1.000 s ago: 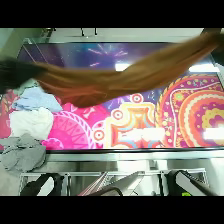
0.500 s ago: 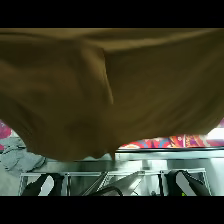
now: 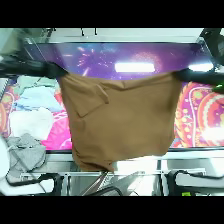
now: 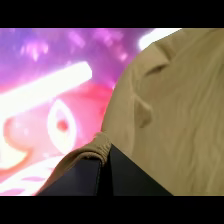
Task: Fold the shirts.
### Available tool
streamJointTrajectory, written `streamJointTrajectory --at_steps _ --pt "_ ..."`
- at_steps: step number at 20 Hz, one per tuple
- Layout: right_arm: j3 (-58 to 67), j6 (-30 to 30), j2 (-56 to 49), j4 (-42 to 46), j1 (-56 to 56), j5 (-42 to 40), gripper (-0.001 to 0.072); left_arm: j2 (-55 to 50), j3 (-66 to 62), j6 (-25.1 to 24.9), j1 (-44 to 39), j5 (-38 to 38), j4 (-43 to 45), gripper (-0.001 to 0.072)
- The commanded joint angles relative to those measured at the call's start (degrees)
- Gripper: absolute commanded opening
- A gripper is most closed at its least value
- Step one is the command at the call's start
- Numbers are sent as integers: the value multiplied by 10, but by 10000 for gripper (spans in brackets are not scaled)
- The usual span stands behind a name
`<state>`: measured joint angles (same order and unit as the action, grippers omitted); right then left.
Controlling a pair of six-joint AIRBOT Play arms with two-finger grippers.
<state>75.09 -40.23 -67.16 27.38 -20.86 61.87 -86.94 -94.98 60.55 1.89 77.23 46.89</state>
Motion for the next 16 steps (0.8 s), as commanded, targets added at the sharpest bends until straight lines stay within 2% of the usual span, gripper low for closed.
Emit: streamJointTrajectory --at_steps 1,5,7,8,10,12,14,16 --pt "-4 15 -158 -21 15 -50 20 -140 -11 29 -47 -83 77 12" --pt "121 -15 -253 -35 10 -44 20 -227 -151 71 -41 -72 77 12" --pt "159 -37 -259 -16 4 -38 20 -247 -200 83 -39 -34 85 12" --pt "167 -42 -258 -4 -2 -20 20 -252 -216 99 -40 -13 121 12" --pt "167 -48 -258 10 -16 12 20 -252 -221 131 -40 16 186 13" --pt "166 -80 -258 86 -24 33 20 -252 -217 157 -38 51 228 12" --pt "161 -87 -259 126 -26 64 20 -249 -197 169 -36 73 239 12" --pt "155 -86 -259 126 -25 85 20 -249 -167 175 -40 82 240 12"
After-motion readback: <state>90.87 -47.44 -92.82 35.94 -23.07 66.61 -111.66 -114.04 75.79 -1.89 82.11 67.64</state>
